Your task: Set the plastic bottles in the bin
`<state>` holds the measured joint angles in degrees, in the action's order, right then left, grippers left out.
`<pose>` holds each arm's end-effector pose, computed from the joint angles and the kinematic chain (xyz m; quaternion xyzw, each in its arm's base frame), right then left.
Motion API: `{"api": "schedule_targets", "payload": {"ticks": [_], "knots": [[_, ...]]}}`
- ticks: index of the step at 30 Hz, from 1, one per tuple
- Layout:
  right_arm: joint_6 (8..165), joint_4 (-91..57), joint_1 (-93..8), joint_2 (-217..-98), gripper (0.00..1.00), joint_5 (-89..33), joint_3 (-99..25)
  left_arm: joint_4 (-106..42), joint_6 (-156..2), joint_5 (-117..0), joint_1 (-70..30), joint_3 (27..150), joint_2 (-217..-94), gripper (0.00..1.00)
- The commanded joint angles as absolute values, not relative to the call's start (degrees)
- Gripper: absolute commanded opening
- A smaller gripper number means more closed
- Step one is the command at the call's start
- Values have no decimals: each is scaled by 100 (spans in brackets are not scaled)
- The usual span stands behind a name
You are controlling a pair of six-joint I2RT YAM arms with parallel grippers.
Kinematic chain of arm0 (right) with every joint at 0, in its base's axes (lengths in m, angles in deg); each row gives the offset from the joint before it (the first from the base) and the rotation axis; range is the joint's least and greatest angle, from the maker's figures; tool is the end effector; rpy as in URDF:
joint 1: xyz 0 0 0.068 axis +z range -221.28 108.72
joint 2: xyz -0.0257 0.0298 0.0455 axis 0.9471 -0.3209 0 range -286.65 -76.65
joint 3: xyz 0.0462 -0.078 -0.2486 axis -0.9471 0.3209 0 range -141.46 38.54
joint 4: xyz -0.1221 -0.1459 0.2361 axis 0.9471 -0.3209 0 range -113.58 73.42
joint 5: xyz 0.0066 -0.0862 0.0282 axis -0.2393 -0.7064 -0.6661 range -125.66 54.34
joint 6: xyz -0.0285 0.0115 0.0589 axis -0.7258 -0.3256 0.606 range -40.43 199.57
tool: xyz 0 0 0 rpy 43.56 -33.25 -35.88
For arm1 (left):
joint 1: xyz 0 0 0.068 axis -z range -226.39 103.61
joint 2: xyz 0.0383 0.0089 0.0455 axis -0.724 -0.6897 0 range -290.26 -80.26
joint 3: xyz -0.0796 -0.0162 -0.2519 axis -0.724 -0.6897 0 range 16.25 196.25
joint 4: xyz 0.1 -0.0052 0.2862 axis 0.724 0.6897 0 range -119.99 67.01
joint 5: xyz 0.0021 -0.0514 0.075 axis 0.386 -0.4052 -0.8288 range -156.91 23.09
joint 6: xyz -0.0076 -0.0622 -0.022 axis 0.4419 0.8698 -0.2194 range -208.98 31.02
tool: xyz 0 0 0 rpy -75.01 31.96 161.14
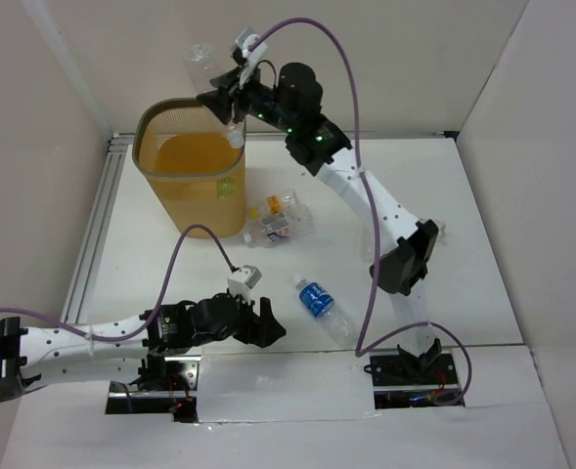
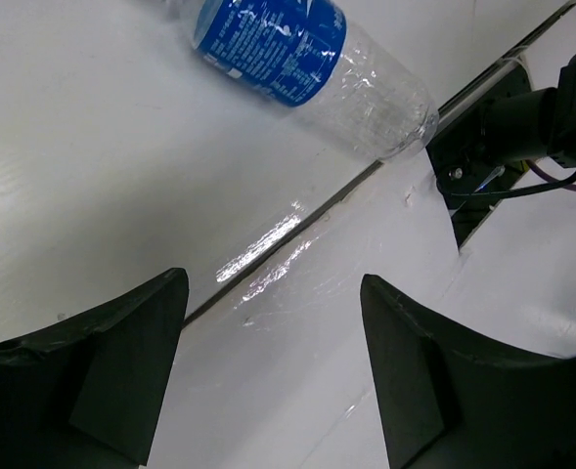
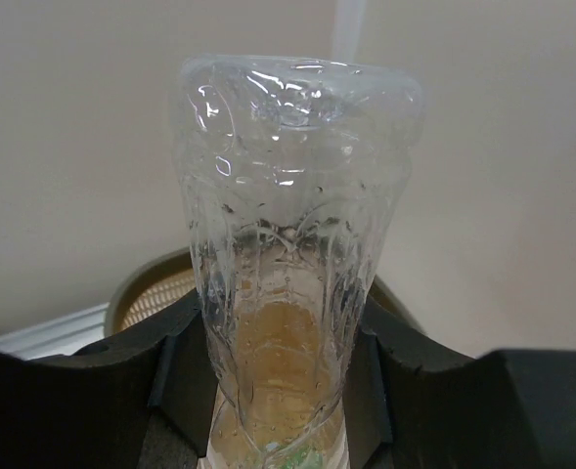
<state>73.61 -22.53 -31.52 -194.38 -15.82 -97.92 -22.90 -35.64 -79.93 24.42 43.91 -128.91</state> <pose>0.3836 0.3425 0.5166 -0.3628 0.5141 0.3267 0.7052 0.0944 -0.2351 0.1989 0.0717 0.8509 -0.4062 0.3253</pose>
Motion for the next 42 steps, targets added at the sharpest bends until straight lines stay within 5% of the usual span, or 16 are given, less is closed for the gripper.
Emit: {"api": "schedule_targets", "payload": {"ticks": [1,5,11,13,17,22,23,24,26,29,37,42], "knots": [[7991,-1307,-2946,-19776,35,-1615,-10164,-2823,-3037,-8168,2576,4297,-12843,83],[8114,-1174,-2892,-20215,47,-1738,-10225,-2876,-2958,-8221,2577,4297,-12790,85],[8378,-1174,-3165,-20453,95,-1738,-10348,-3121,-2475,-8528,2630,4349,-12904,93],[8326,-1323,-3375,-20340,100,-1659,-10611,-3253,-2123,-8685,2630,4349,-13070,96],[8326,-1929,-4119,-19725,100,-1606,-10534,-3394,-1290,-8958,2630,4488,-13501,99],[8212,-2973,-5474,-18302,100,-1019,-8753,-2956,-277,-9152,2630,5156,-14361,100],[8098,-3115,-5711,-18065,95,-808,-8323,-2790,-128,-9213,2630,5332,-14737,100],[7662,-3325,-6061,-17845,74,-676,-7588,-2623,169,-9327,2690,5743,-14941,100],[7116,-4183,-6292,-17282,50,-674,-7003,-2122,373,-9442,2691,6210,-15354,100],[6446,-4986,-6583,-16624,23,-824,-5808,-1516,655,-9513,2744,7203,-16207,100],[6208,-4699,-7567,-14557,31,-297,-2836,1121,1332,-9056,2744,9199,-17781,100],[6146,-4830,-8033,-14266,49,29,-2255,1543,1332,-8853,2744,9762,-18474,100]]}}
